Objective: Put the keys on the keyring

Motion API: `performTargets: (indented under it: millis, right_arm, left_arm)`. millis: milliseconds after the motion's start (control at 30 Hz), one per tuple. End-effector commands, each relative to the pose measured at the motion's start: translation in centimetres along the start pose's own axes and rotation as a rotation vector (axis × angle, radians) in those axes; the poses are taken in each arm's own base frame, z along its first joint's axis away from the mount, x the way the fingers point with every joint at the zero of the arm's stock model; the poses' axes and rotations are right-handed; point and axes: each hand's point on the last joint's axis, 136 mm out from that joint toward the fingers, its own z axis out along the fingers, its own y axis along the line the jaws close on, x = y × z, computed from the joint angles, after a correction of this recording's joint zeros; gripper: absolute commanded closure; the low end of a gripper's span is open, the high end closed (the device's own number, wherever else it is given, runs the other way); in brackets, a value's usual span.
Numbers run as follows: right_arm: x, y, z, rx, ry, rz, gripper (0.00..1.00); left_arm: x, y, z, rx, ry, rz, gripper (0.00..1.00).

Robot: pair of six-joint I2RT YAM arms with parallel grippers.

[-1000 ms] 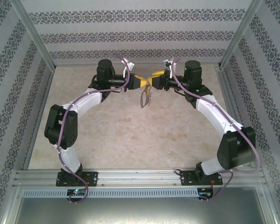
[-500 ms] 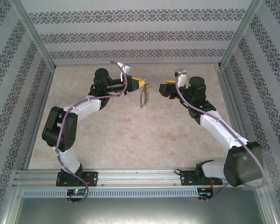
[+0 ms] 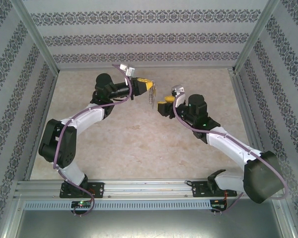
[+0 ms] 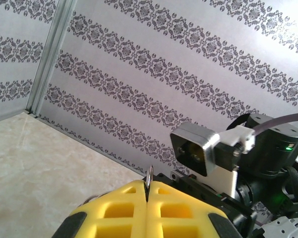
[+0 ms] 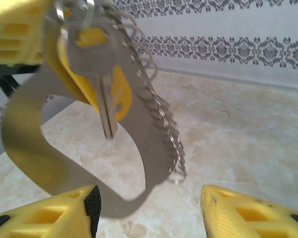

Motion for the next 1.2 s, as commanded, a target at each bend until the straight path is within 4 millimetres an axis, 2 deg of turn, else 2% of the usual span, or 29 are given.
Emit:
performTargets:
  millis: [0, 467, 700, 833, 1167]
  right_arm:
    - [-2.2, 0.4, -0.5, 0.02, -0.078, -0.061, 0.44]
    - [-4.2, 1.9, 1.0, -0.023, -0.104, -0.098, 0.44]
    - [-4.7, 1.4, 1.7, 0.002, -0.107, -0.111, 0.47]
    - [-4.3, 1.2, 2.1, 0.003, -0.095, -0.118, 0.55]
    - [-3.4, 1.8, 2.3, -0.042, -0.06, -0.122, 0.88]
  left_arm:
    - [-0.9, -1.9, 0.2, 0.029, -0.016, 0.04, 1.0]
    - [-0.3, -2.3, 0.7, 0.035, 0.01, 0.041, 1.0]
    - [-0.2, -2.4, 0.8, 0.04, 0.014, 0.041, 1.0]
    - [-0.2, -2.5, 0.8, 0.043, 0.015, 0.04, 1.0]
    - [-0.4, -2.6, 0.9, 0.042, 0.008, 0.048, 1.0]
